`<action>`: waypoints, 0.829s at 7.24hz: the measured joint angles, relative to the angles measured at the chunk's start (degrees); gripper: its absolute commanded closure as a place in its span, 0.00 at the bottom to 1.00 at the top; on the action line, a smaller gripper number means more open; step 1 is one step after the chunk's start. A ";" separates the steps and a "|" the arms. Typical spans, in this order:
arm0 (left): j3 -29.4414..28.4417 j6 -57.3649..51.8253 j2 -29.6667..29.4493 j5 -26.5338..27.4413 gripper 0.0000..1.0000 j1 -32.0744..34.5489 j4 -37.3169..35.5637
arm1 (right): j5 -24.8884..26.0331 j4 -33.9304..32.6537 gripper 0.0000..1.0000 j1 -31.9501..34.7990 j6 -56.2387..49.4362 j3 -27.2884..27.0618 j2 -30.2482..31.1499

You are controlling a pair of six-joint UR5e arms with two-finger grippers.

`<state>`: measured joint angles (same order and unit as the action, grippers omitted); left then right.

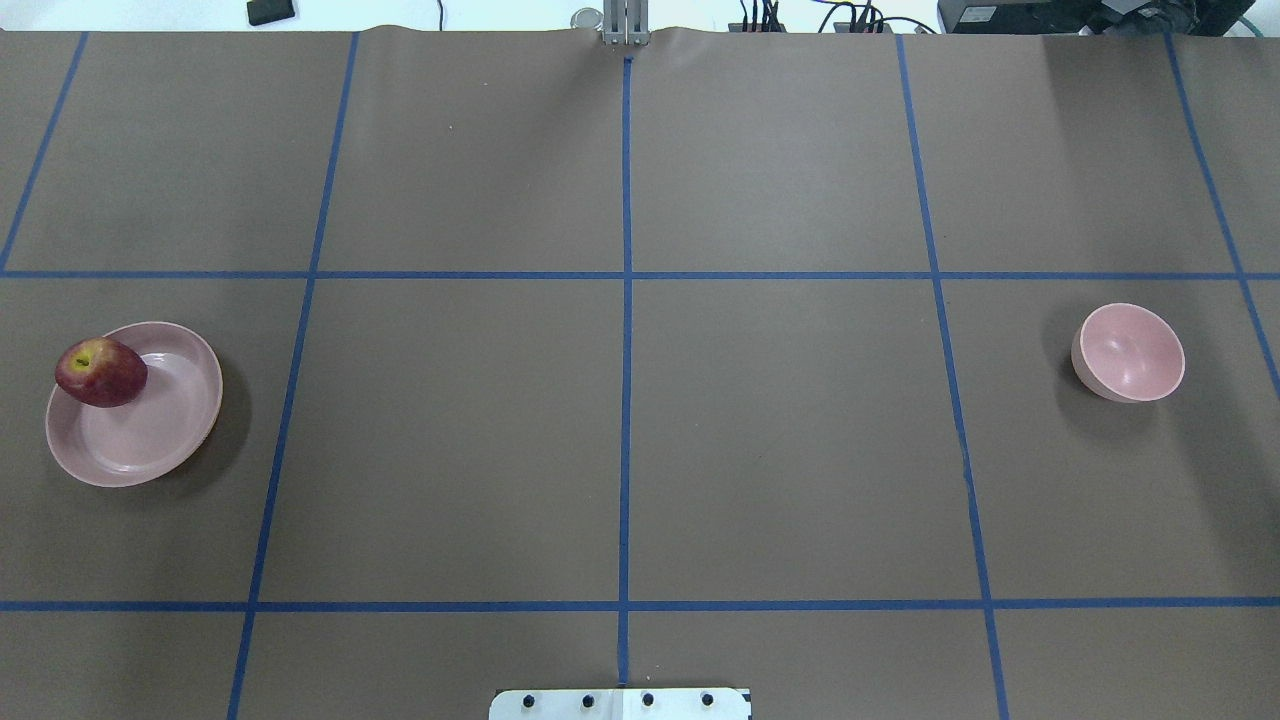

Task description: Move apple from plate to bowl

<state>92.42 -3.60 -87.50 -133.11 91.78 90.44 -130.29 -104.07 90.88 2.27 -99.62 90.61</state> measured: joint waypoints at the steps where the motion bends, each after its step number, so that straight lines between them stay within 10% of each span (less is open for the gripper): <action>1: 0.05 0.00 0.05 -0.02 0.01 0.00 0.00 | -0.07 0.01 0.00 0.00 0.02 -0.07 0.08; 6: 0.20 0.06 0.02 -0.02 0.01 -0.07 -0.03 | -0.58 0.41 0.00 -0.04 0.08 -1.30 0.34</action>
<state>92.62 -3.55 -87.48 -133.14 91.71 90.41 -130.87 -103.67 90.84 2.36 -100.92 90.95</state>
